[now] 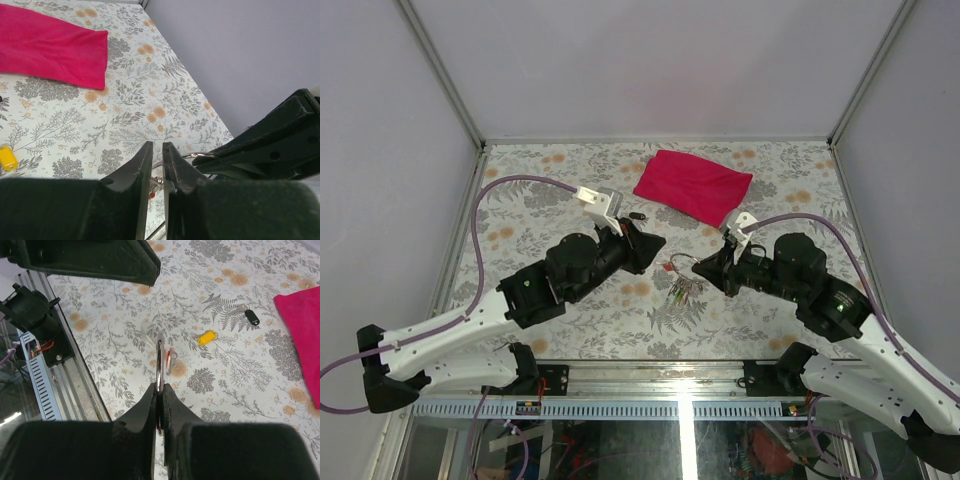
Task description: Put the keys on the keyring
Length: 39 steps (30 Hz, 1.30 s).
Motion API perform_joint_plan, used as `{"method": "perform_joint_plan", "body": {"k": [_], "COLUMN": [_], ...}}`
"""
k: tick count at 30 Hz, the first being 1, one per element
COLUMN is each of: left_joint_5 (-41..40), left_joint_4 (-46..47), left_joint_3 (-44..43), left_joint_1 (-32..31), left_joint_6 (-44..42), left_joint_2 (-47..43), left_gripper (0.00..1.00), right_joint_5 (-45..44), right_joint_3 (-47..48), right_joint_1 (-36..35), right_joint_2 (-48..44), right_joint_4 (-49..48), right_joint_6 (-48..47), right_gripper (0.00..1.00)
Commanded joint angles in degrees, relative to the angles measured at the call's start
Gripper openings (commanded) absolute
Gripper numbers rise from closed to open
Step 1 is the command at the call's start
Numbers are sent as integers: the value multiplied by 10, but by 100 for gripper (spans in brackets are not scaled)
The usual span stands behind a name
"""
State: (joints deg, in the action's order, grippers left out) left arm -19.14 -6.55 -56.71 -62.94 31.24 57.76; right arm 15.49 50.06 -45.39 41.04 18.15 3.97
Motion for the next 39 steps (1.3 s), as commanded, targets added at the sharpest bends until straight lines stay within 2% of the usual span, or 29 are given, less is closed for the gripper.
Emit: {"method": "perform_joint_plan", "body": {"k": [1,8,11,16,19,28,39], "left_joint_5": [-23,5,60,179,218,324,389], "left_joint_4": [13,31,47,51,32,-40,-84], "left_joint_3": [2,11,11,-8,-26,-87,-132], "left_joint_1": [2,2,2,1,2,1,2], "left_joint_6": [-11,-63,-105,-189,-235,-340,-375], "left_joint_2": [-15,-45,-55,-48,-41,-5,42], "left_gripper": [17,29,31,44,49,54,56], "right_joint_5": [-1,15,37,88,118,164,190], "right_joint_3": [48,84,98,124,139,161,163], "right_joint_1": [-1,-1,-1,-1,-1,-1,-1], "right_joint_2": [-16,-24,-22,-13,-7,-1,8], "right_joint_4": [4,76,101,135,150,165,148], "right_joint_6": [-35,-77,-86,-90,-91,-88,-80], "right_gripper": [0,0,0,0,0,0,0]}}
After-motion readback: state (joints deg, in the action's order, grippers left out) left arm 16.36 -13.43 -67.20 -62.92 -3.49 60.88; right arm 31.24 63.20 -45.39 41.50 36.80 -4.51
